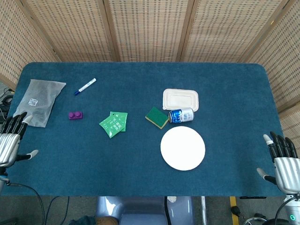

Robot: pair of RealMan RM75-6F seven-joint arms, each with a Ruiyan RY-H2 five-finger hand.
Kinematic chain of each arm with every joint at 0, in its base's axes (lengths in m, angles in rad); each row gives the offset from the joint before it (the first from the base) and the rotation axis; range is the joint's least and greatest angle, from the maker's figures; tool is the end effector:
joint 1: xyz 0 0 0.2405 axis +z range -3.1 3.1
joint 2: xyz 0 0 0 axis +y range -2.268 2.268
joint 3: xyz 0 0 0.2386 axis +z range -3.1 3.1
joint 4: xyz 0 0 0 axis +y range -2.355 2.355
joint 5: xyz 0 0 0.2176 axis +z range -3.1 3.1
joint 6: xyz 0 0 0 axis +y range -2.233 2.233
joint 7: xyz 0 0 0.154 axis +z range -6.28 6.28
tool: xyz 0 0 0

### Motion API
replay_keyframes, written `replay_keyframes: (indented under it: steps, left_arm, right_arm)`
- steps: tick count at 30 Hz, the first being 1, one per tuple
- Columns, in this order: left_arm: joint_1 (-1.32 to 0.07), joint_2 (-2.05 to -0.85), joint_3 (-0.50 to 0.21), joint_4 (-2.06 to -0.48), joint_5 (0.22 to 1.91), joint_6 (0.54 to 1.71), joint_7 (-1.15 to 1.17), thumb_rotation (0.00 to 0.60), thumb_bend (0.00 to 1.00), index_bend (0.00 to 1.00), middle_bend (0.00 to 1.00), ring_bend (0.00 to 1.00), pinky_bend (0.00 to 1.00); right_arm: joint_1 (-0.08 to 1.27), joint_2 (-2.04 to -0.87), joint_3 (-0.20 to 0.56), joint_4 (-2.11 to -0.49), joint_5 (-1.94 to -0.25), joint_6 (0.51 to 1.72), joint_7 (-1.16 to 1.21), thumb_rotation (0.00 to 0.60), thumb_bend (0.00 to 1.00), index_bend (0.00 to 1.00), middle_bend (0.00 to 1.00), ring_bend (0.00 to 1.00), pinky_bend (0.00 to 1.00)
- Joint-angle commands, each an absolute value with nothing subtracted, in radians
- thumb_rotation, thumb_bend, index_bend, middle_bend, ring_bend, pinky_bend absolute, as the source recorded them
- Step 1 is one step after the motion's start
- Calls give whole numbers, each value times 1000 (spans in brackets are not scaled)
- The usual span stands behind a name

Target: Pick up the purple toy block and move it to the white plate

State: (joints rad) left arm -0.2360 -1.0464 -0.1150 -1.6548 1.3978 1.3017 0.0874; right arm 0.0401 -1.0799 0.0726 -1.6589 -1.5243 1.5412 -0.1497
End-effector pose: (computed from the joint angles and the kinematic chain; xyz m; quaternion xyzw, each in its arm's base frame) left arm -0.2805 0.2475 0.1530 -0.6357 -0.3644 -0.3537 0.5814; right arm -0.2915 -0.1813 0.1618 0.6031 -0.3299 0.3612 0.6301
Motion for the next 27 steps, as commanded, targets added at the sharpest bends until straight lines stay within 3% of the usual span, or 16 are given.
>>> replay_keyframes:
  steps: [1, 6, 11, 16, 27]
  left_arm:
    - [-413, -1115, -195, -1468, 1313, 1083, 77, 600, 35, 0, 0, 0, 3]
    - [-539, -1234, -205, -1268, 1302, 949, 114, 600, 77, 0, 9, 25, 138]
    - [-638, -1371, -181, -1064, 1325, 819, 54, 600, 84, 38, 120, 101, 191]
    - [-683, -1466, -166, -918, 1339, 765, -18, 600, 119, 139, 174, 144, 234]
    - [-753, -1638, -124, -641, 1382, 672, -221, 600, 248, 261, 266, 221, 301]
  right_arm:
    - [49, -1083, 85, -1656, -1495, 1522, -153, 600, 0, 18, 0, 0, 0]
    - [52, -1079, 96, -1664, -1460, 1508, -159, 600, 0, 26, 0, 0, 0]
    - [55, -1080, 104, -1662, -1435, 1499, -166, 600, 0, 34, 0, 0, 0]
    - [59, -1082, 111, -1655, -1414, 1489, -168, 600, 0, 40, 0, 0, 0]
    - [69, -1095, 115, -1634, -1382, 1464, -181, 600, 0, 50, 0, 0, 0]
